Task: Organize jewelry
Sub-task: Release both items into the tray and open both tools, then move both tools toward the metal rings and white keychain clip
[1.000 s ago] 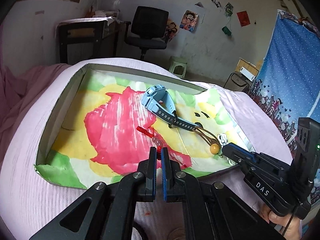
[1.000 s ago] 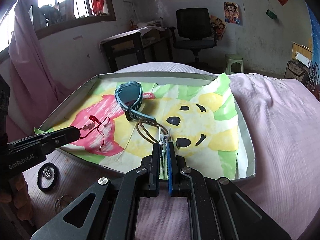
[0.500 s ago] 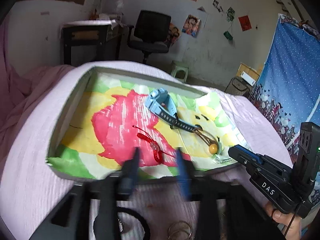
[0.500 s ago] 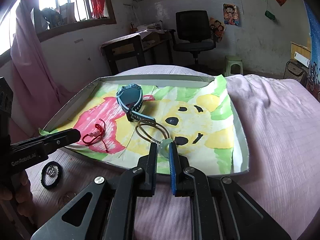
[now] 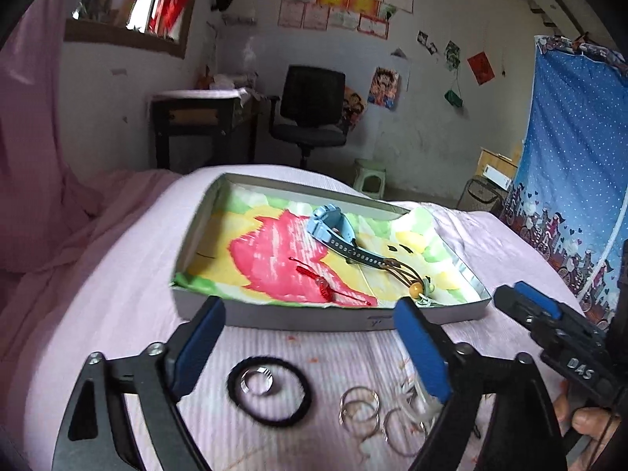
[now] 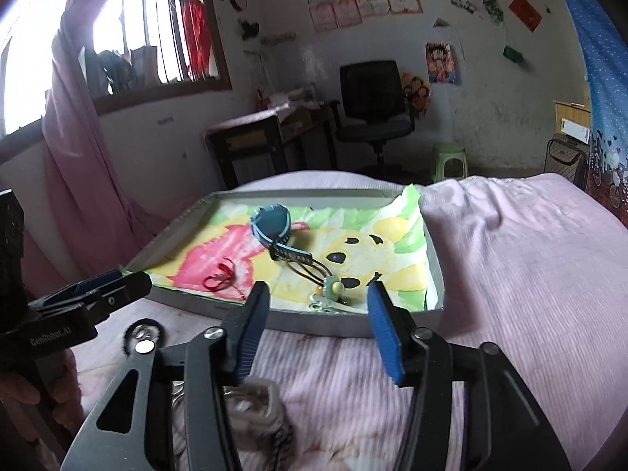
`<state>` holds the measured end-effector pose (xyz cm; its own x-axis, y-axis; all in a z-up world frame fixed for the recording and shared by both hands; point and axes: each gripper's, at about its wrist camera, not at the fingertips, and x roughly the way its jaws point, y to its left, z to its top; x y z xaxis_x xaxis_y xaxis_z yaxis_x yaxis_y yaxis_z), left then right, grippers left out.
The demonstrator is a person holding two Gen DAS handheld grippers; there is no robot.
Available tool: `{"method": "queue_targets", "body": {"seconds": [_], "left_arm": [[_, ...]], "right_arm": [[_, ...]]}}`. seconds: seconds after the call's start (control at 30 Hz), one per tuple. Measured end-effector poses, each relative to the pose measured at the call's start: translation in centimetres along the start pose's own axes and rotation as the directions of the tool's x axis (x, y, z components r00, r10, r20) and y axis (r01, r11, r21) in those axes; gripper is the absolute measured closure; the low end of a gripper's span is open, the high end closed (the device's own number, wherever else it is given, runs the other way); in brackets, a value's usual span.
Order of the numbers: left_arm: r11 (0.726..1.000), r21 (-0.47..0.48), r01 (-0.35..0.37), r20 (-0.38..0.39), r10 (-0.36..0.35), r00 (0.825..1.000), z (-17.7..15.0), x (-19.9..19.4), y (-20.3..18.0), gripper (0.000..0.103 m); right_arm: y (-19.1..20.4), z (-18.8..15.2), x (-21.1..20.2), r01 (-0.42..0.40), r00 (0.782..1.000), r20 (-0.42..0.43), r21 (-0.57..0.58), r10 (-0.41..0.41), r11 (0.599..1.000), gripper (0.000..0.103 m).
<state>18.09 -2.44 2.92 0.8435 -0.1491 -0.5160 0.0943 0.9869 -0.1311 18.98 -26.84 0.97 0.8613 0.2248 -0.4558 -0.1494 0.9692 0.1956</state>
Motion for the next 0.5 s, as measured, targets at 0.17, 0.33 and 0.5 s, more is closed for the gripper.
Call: {"method": "queue_targets", "body": {"seconds": [0.17,0.33,0.5], "left_arm": [[1.0,-0.008,-0.013,0.067,0.014,0.998,-1.2,-2.7,0.6,0.004],[1.0,-0.015,-0.012,0.118,0.013,0.993,-2.3,-5.2,1.0,0.001],[1.0,0.005,-0.025,0.151,0.024,0.988,-3.5,-7.0,1.1,0.0]], "right_arm": [[0.5,-0.8,-2.8,-0.012,0.997,0.073,0.001,0.012,1.0,0.029],[1.1,-1.7,-5.1,-0.006,0.994,0.113,-0.012,0.008,1.0,0.019],[1.6,-2.5,-6.9,-0.002,0.991,0.132,-0.043,0.008,0.999,0.005]]}}
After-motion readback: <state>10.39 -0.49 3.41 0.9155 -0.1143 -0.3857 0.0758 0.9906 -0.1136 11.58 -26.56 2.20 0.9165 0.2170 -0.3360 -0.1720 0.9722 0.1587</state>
